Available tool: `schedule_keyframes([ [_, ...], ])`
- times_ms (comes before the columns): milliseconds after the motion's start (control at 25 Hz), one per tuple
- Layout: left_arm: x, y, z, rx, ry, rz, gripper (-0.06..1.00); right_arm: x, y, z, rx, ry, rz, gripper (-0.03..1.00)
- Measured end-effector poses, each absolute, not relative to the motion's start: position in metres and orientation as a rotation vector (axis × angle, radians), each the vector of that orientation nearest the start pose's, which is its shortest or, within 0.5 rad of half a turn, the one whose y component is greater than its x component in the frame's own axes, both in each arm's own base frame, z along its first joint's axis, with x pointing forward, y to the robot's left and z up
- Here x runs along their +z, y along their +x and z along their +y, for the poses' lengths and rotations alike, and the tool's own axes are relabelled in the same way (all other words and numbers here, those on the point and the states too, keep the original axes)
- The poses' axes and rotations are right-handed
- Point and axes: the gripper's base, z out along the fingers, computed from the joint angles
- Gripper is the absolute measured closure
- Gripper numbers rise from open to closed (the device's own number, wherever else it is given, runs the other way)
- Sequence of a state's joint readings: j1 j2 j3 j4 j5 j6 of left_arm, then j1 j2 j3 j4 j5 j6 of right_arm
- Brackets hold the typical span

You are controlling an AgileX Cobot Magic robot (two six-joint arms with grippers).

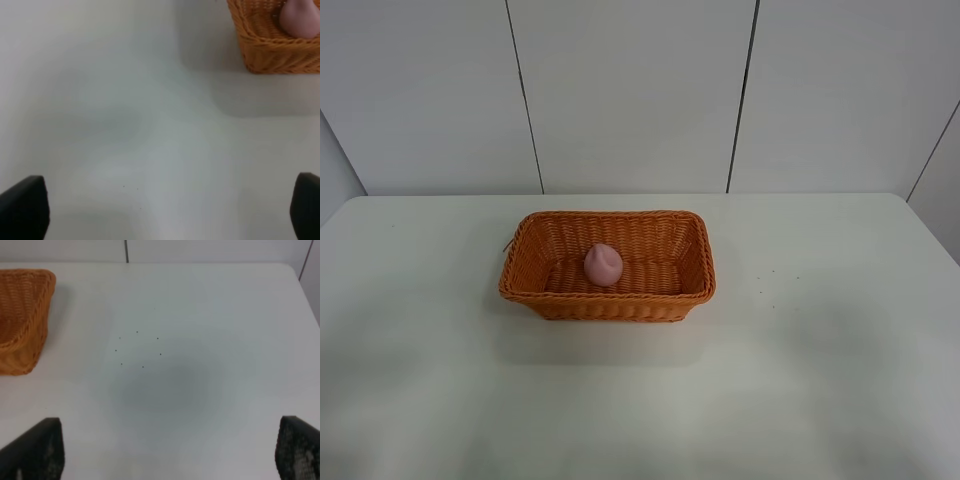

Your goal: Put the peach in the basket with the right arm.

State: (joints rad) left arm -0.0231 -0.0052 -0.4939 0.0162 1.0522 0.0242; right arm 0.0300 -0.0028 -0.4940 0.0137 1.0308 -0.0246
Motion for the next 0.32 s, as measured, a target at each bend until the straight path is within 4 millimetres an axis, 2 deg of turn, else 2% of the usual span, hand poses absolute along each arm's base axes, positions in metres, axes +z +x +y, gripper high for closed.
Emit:
schedule_keyframes([
  [320, 0.2763, -0.0046, 0.0014, 0.020, 0.048, 2.036, -0.04, 0.2780, -0.0034, 0.0010, 0.020, -0.054, 2.017, 0.31],
])
